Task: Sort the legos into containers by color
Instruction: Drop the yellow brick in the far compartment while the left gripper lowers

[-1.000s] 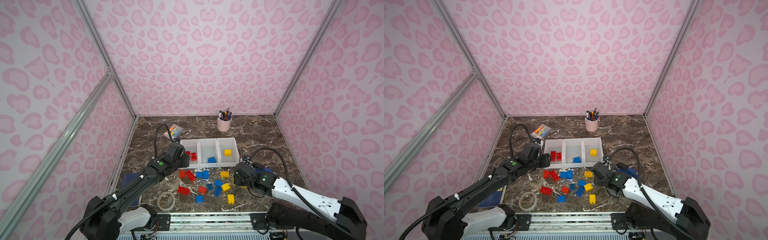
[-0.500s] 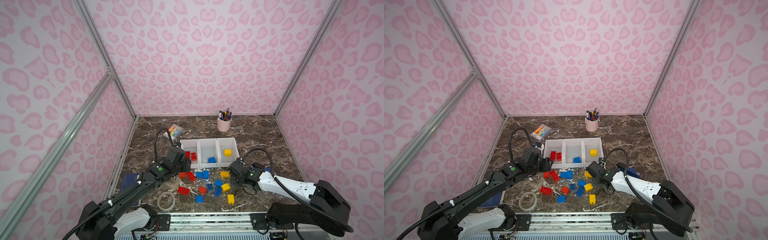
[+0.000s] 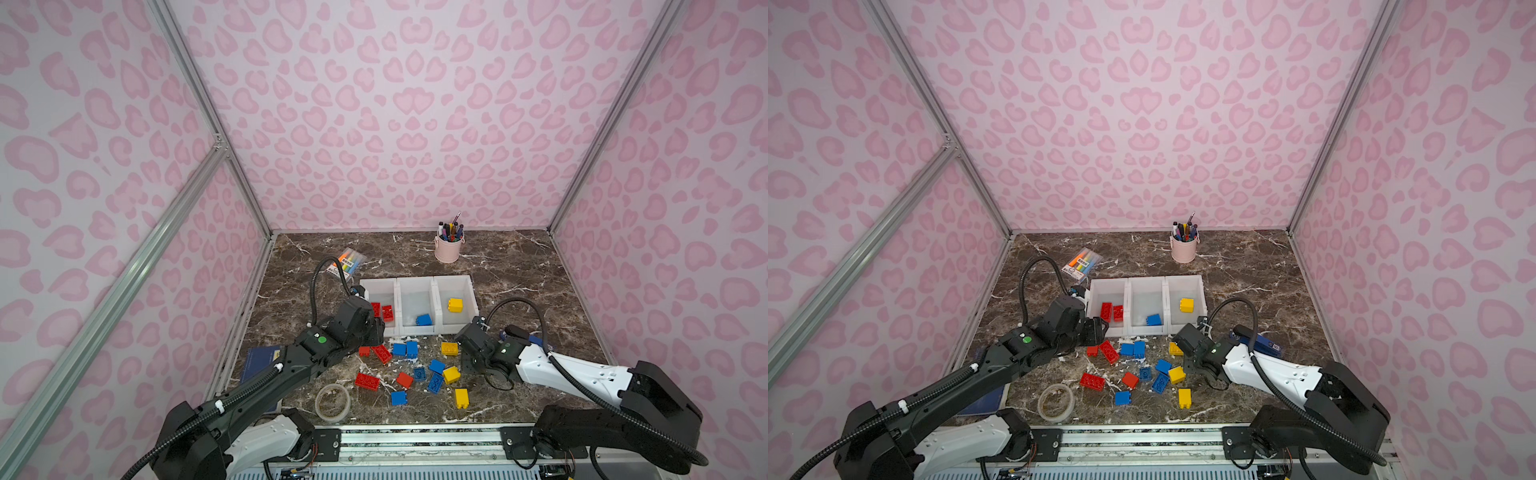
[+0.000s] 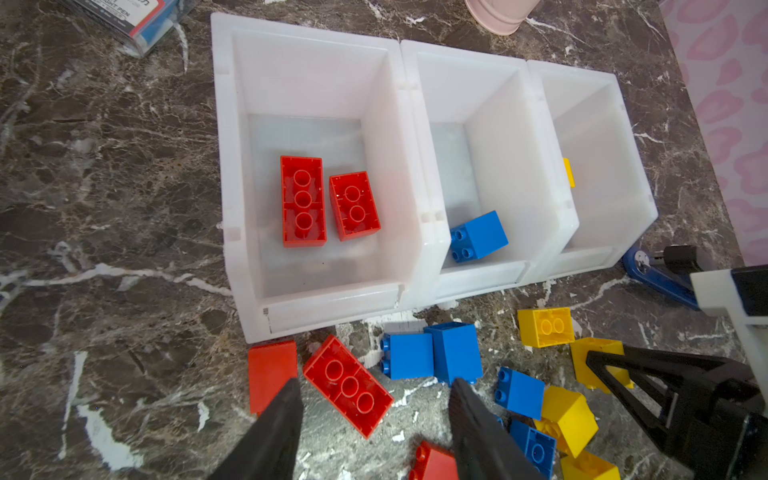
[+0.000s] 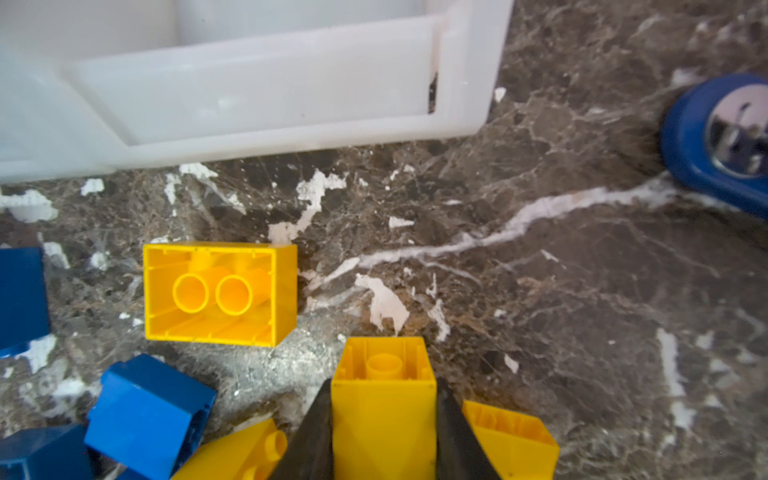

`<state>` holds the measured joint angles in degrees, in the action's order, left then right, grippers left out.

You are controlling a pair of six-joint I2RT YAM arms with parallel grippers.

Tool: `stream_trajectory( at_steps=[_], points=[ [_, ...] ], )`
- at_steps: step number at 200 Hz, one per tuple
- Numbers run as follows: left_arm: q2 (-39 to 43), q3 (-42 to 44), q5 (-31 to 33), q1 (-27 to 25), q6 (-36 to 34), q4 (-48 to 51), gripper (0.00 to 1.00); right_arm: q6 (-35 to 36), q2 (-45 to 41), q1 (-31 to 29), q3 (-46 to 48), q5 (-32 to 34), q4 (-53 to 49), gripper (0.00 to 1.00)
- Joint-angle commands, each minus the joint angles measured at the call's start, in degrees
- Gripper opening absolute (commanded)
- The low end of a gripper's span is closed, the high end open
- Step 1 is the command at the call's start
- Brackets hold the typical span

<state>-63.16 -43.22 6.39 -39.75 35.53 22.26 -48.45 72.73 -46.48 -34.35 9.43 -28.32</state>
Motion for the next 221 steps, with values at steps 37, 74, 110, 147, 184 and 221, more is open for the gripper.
stream_trajectory(
  at_steps=[37,74,110,147,184,221],
  points=[
    [0.93,0.66,1.73,-0.15,0.44,-0.88,0.59,7.15,0.0,1.08,-8.74,1.67,-5.85,0.29],
    [1.43,1.26,1.39,-0.16,0.48,-0.82,0.59,15.59,4.75,6.76,-18.3,-0.33,-6.04,0.29],
    [2.72,2.06,1.08,-0.24,0.85,-0.4,0.59,20.36,12.61,10.48,-25.08,-3.69,-4.09,0.29],
    [4.54,3.81,1.03,-0.24,1.52,0.64,0.59,21.38,18.95,11.21,-28.12,-5.31,-2.34,0.29],
    [6.23,5.21,0.9,-0.33,2.08,1.45,0.59,21.34,20.96,11.93,-28.43,-6.03,-1.3,0.3],
    [6.77,5.77,1.01,-0.25,2.35,1.66,0.59,21.51,21.07,12.28,-28.8,-5.98,-1.6,0.41]
  ],
)
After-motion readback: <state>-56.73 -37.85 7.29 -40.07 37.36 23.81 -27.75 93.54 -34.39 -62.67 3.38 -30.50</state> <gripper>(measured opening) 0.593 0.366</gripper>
